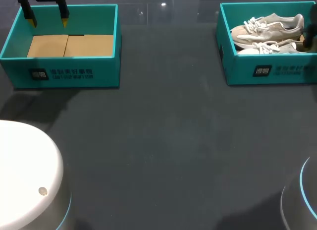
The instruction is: Take the shoe out of the shoebox, open the shoe tongue, remove and reinsert the insole, then place the shoe into the shoebox
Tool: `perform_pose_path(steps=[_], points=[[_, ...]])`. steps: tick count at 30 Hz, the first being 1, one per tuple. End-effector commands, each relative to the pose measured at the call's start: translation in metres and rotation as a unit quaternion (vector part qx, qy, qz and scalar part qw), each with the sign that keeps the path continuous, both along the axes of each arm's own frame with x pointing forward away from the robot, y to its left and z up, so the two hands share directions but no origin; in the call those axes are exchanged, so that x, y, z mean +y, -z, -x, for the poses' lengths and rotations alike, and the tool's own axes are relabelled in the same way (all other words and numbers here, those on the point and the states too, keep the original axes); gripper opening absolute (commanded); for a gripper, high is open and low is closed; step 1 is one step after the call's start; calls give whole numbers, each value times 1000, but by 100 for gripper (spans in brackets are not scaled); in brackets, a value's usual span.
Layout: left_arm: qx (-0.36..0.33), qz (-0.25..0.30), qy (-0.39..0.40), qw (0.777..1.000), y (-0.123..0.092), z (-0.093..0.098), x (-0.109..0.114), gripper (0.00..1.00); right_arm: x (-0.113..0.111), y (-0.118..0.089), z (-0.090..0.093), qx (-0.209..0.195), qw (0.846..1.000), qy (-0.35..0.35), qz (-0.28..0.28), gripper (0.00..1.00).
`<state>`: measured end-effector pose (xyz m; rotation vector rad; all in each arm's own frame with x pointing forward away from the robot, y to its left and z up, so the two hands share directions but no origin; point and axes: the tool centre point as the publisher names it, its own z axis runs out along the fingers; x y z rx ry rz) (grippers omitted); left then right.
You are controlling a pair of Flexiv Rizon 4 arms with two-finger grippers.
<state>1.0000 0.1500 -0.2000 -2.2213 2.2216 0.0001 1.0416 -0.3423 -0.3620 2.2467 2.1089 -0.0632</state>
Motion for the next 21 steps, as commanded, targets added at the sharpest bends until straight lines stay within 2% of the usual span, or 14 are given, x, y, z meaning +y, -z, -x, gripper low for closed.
perform_pose_path(steps=[1,2,7,21], points=[[0,0,0,1000,0,0,0,100,3,8,0,3,1000,2,-2,15],[0,0,0,1000,0,0,0,100,4,7,1,3,1000,3,-1,0],[0,0,0,1000,0,0,0,100,5,-2,3,-6,1000,4,6,0],[0,0,0,1000,0,0,0,100,4,-43,-1,-43,999,10,31,0]])
